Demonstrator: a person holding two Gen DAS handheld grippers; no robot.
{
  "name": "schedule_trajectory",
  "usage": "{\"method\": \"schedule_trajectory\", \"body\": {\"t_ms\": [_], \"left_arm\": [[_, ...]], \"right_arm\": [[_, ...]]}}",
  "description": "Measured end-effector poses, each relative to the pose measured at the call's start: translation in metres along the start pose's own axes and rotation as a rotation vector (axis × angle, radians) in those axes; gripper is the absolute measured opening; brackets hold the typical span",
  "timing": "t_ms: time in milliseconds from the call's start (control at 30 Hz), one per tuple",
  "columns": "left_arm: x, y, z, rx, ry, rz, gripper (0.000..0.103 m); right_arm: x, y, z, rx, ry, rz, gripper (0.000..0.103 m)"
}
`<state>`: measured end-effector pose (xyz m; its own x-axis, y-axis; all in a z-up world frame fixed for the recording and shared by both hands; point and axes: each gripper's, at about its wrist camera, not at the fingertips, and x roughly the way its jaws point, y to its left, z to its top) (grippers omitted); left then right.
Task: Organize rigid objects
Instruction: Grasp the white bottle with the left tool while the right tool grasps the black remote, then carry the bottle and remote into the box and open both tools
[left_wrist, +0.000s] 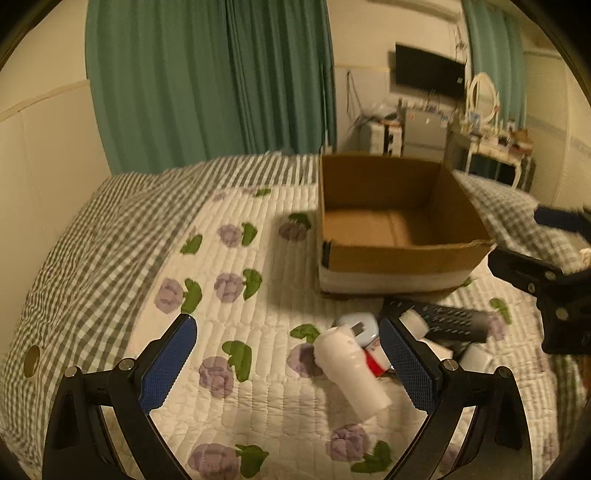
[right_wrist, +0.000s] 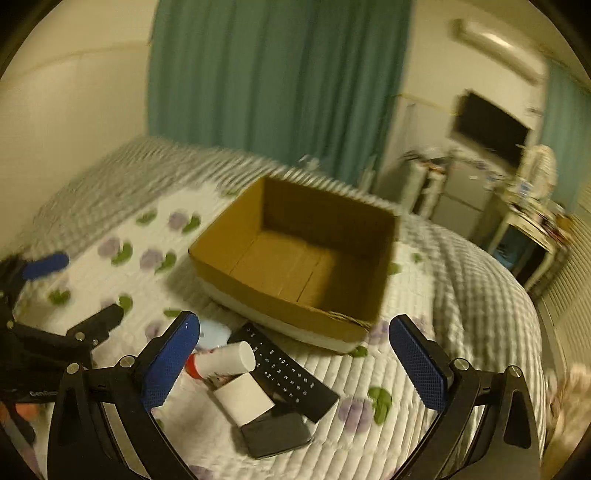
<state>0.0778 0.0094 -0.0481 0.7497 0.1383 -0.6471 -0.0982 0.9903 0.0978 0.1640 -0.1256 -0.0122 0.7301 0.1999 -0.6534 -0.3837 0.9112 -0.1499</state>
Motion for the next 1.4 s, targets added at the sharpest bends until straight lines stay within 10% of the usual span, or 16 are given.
{"method": "schedule_trajectory", "body": {"t_ms": [533,633,767,1133,1400], "left_arm": [[0.089,-0.032,-0.035,0.032,0.302,-0.056,0.098],[0.097,-0.034,-0.036,0.026,0.336,-0.091,0.082],[0.095,-0.044,-0.035,0.051,0.347,-0.150,0.045],[0.060,-0.047,-0.025,0.090,0.301,-0.127,0.045],[0.026,-0.035,0.007,0.083,0.209,-0.155,0.045]], "right_arm": [[0.115,-0.012,-0.049,-0.222,0.333,0.230,0.083],[0.128,-0.008,-0.051,-0.235,0.336,0.269,0.078],[0.139,-0.005,-0.046,-0.213,0.324,0.305,0.074],[0.130,0.006,-0.045,-0.242,0.389,0.297,0.041],[0.065,-0.003,-0.031,-0.197,0.304,0.214,0.040]]}}
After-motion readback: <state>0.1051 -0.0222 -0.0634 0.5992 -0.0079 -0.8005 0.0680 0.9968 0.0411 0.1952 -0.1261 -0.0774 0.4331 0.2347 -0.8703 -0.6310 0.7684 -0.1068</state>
